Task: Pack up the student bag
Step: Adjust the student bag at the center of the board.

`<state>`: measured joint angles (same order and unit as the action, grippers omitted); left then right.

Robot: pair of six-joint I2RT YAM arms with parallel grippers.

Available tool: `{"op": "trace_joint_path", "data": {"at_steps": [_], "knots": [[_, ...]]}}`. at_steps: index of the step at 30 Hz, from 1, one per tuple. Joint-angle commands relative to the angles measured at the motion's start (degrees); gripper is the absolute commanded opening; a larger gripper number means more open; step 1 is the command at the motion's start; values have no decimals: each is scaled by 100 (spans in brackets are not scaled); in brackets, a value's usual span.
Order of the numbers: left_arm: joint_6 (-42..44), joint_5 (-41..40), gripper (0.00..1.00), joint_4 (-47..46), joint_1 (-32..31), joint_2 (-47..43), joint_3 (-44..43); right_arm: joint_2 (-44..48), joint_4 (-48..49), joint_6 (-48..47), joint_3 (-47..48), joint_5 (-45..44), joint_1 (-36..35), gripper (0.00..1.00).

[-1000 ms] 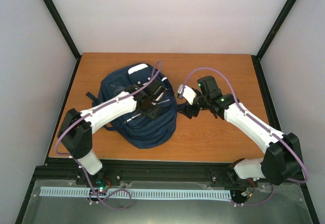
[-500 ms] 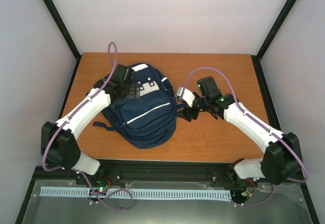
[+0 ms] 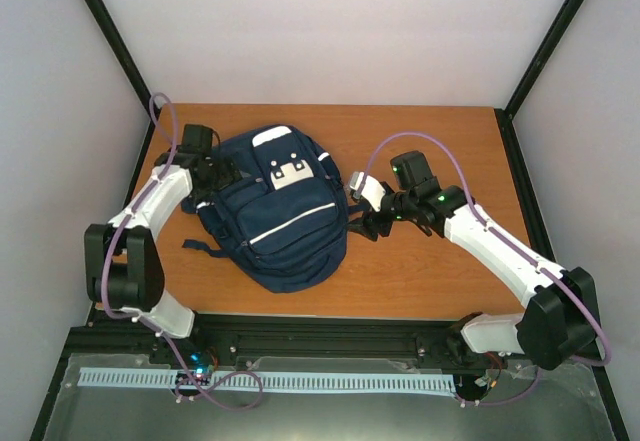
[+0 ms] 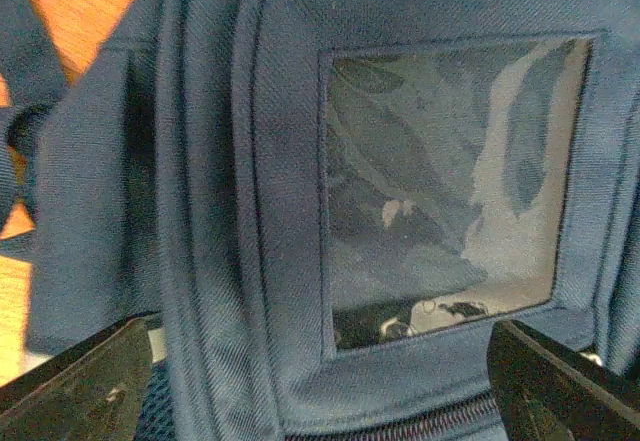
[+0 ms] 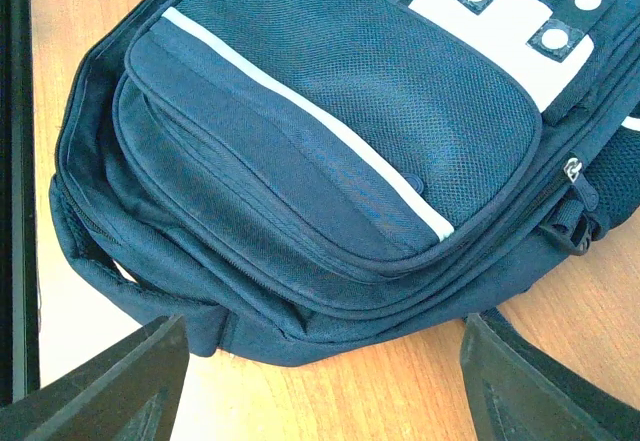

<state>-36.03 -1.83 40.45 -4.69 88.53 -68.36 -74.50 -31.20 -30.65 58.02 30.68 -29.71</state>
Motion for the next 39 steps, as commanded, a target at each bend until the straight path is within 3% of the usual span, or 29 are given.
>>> {"op": "trace_joint_path", "data": {"at_steps": [1,8,16,23,29,35,39], "knots": [[-51,520,93,-307,108,438,-31,83,20,-41,-54,165,-17,76],[77,1063,85,-871,-440,1098,-205,-74,-5,-53,-55,265,-11,76],[320,1352,81,-1073,-1331,1985,-1056,-122,-19,-104,-71,248,-17,75],[601,1663,76,-1109,-1883,2180,-1402,-164,12,-124,-100,101,-12,75],[641,988,78,-1671,-1931,1039,-566,-300,13,-133,-107,54,-17,75],[420,771,77,-2400,-2129,-365,1218,-426,54,-147,-83,-37,-12,73],[729,443,70,-2353,-2606,-971,1793,-624,100,41,-2,-129,-12,68]]}}
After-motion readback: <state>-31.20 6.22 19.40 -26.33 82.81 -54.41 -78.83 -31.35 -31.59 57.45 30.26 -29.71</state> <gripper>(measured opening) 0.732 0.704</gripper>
